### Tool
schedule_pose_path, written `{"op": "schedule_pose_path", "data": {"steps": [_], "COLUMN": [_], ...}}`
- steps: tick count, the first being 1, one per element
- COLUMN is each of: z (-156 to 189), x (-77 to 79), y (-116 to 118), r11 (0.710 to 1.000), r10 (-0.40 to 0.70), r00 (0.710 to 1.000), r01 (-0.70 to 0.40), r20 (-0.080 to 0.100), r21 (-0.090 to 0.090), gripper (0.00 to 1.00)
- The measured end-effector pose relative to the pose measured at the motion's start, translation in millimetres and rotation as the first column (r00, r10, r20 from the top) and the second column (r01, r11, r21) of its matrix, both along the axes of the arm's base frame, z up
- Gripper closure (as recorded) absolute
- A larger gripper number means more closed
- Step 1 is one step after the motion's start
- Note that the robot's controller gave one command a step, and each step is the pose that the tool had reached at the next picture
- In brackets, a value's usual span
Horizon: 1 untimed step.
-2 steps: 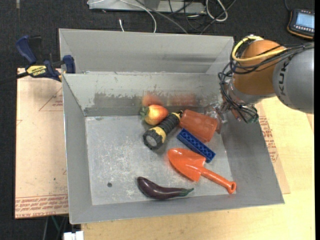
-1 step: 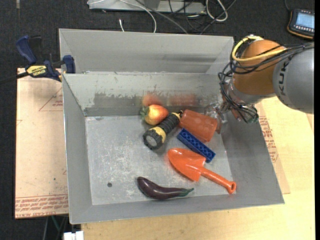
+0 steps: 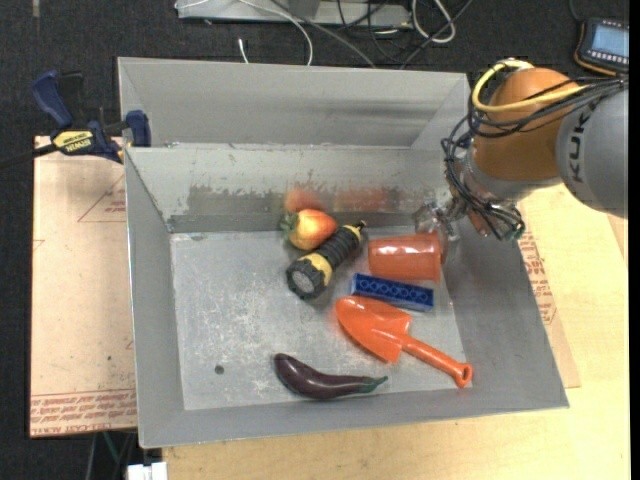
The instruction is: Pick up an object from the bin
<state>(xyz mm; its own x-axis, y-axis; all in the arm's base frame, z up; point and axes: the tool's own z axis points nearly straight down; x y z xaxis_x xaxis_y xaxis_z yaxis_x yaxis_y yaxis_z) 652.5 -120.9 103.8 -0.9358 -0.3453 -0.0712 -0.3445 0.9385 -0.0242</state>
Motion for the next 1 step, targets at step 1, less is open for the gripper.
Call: {"op": "schedule_pose_path", "data": {"steps": [1], "z": [26.1], "x": [2.1], "y": [-0.2], "r11": [1.0], "r10": [-0.001], "r00": [1.0], "r01": [0.001], "r20": [0.008], "r21": [-0.001], "gripper": [1.0]}}
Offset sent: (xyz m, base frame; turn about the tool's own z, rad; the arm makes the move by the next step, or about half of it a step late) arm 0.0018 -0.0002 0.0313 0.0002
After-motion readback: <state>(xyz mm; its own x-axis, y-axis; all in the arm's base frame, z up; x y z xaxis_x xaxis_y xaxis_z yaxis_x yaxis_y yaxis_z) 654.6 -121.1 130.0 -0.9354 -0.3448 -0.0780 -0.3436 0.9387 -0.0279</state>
